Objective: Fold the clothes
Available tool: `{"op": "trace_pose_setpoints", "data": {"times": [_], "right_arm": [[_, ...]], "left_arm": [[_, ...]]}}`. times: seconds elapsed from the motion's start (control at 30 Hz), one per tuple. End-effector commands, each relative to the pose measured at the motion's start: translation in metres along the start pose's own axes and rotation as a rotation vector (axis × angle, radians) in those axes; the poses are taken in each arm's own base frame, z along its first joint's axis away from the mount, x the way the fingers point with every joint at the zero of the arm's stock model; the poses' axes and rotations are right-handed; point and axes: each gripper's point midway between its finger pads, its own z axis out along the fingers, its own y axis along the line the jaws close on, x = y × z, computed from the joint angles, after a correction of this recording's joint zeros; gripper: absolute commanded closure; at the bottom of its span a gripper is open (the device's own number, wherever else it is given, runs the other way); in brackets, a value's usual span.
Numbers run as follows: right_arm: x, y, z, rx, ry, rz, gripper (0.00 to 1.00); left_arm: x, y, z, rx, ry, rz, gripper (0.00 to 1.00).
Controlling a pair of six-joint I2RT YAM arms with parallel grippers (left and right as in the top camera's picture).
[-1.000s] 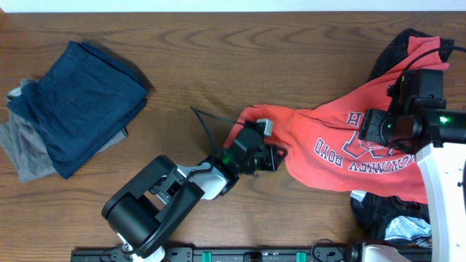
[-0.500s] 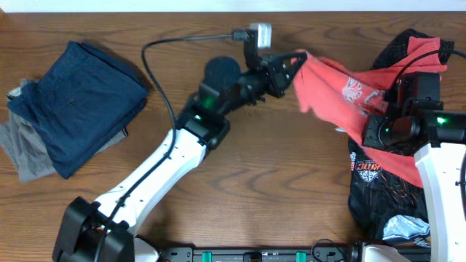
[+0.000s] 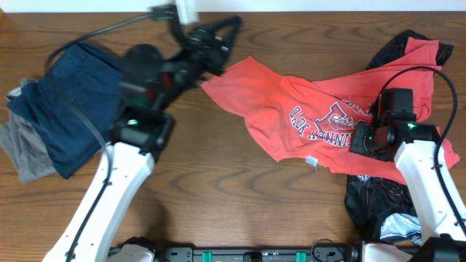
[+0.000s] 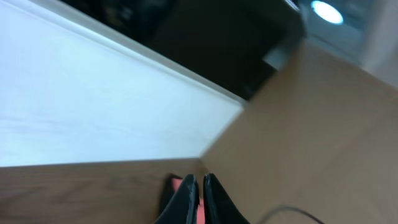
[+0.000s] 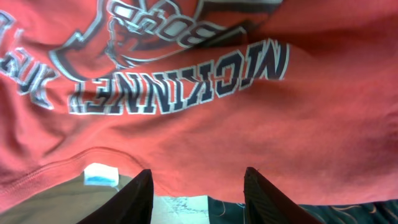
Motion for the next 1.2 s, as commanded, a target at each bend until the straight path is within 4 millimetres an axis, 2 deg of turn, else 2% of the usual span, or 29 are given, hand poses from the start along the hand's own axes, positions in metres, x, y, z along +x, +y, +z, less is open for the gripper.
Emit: {"op": "trace_pose_setpoints", "data": {"times": [0.0,0.07,0.1,0.13,0.2,0.27,0.33,0.37,0.6,0.73,0.93,1.07,1.17], "right_arm": [[0.001,-0.009,0.004,0.029,0.001,0.056,0.54],[0.0,-0.009,0.004,0.028,-0.003,0.056,0.5],[-0.001,-0.009,0.004,0.028,-0.005,0.056,0.46],[-0.001,-0.008,0.004,0.027,-0.006,0.057,0.44],[0.0,-0.007,0.004,0.016,-0.004,0.057,0.43],[0.001,-0.003,0.004,-0.005,0.003,0.057,0.43],[0.002,-0.002,0.004,-0.012,0.008,0.057,0.42],[0.002,-0.002,0.004,-0.012,0.01,0.057,0.42],[0.008,-0.003,0.004,-0.005,0.034,0.057,0.41],[0.009,-0.003,0.003,-0.004,0.037,0.057,0.41],[0.009,-0.004,0.003,-0.004,0.039,0.057,0.41],[0.01,-0.004,0.003,-0.004,0.041,0.057,0.41],[0.01,-0.004,0.003,-0.004,0.041,0.057,0.41]], "left_arm": [[-0.008,0.018,-0.017,-0.076,0.026,-0.004,0.92],[0.018,0.032,-0.021,-0.13,0.132,-0.07,0.92],[0.034,0.041,-0.022,-0.168,0.186,-0.105,0.87],[0.055,0.05,-0.024,-0.21,0.257,-0.126,0.71],[0.094,0.065,-0.028,-0.273,0.394,-0.142,0.61],[0.132,0.077,-0.03,-0.312,0.519,-0.154,0.44],[0.164,0.087,-0.029,-0.341,0.62,-0.177,0.22],[0.179,0.092,-0.028,-0.355,0.66,-0.193,0.03],[0.283,0.13,-0.015,-0.423,0.903,-0.266,0.02],[0.329,0.155,-0.013,-0.465,0.982,-0.285,0.02],[0.365,0.198,-0.015,-0.579,1.0,-0.238,0.02],[0.38,0.204,-0.005,-0.558,0.99,-0.219,0.02],[0.387,0.197,0.008,-0.51,0.965,-0.187,0.02]]}}
